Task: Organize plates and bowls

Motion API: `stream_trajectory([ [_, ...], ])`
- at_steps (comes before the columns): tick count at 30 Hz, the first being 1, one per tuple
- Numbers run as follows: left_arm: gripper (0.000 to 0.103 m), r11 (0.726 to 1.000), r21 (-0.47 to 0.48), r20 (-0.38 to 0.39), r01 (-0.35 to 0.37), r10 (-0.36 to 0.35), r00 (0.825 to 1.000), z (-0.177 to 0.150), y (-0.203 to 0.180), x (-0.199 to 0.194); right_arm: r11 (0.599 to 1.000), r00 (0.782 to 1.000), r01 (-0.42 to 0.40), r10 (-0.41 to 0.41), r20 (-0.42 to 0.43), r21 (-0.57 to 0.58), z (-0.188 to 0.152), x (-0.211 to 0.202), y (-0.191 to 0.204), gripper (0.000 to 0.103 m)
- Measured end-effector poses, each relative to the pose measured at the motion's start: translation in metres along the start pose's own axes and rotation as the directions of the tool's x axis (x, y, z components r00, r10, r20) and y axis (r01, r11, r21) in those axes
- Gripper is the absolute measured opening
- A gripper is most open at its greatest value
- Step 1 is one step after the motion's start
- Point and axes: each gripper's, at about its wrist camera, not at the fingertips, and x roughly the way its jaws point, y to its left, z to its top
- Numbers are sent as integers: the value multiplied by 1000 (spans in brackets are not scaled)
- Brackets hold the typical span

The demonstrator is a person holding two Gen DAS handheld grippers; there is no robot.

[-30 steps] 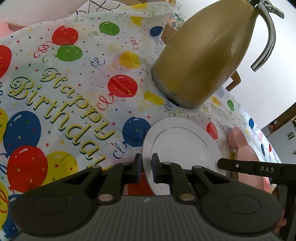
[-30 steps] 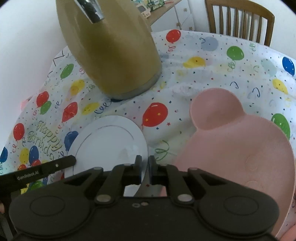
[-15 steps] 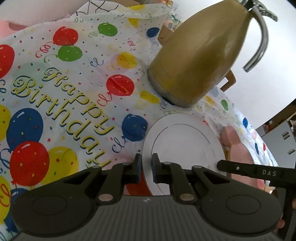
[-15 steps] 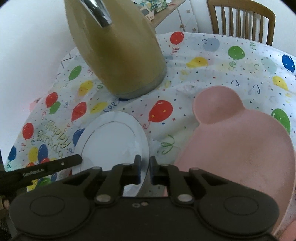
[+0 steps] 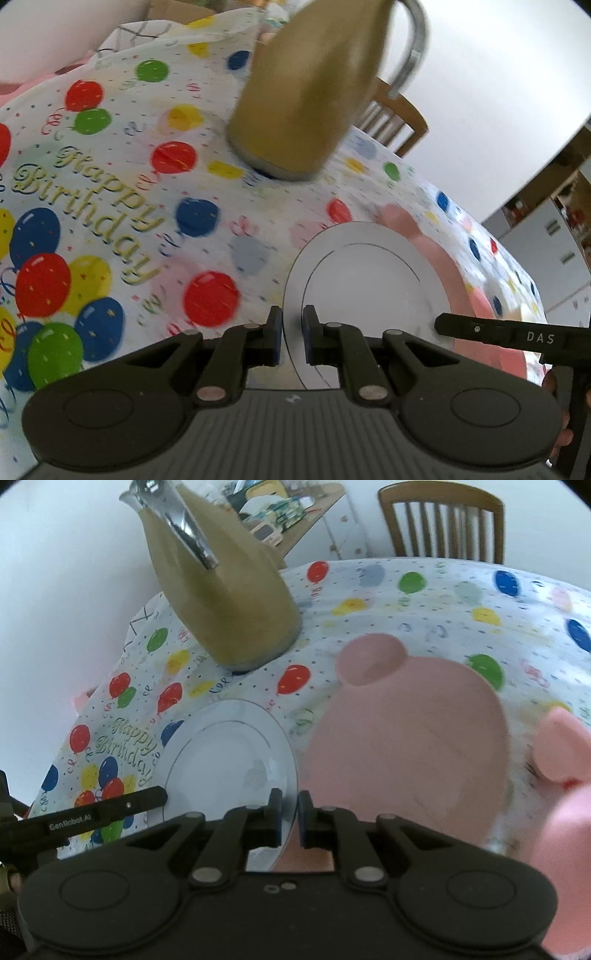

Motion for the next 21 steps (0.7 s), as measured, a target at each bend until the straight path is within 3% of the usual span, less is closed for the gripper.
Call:
stream_trajectory([
  [21, 11, 980, 150, -129, 127, -108, 986, -100, -136, -24, 977, 993, 45, -67, 101, 210, -124, -150, -92, 6],
])
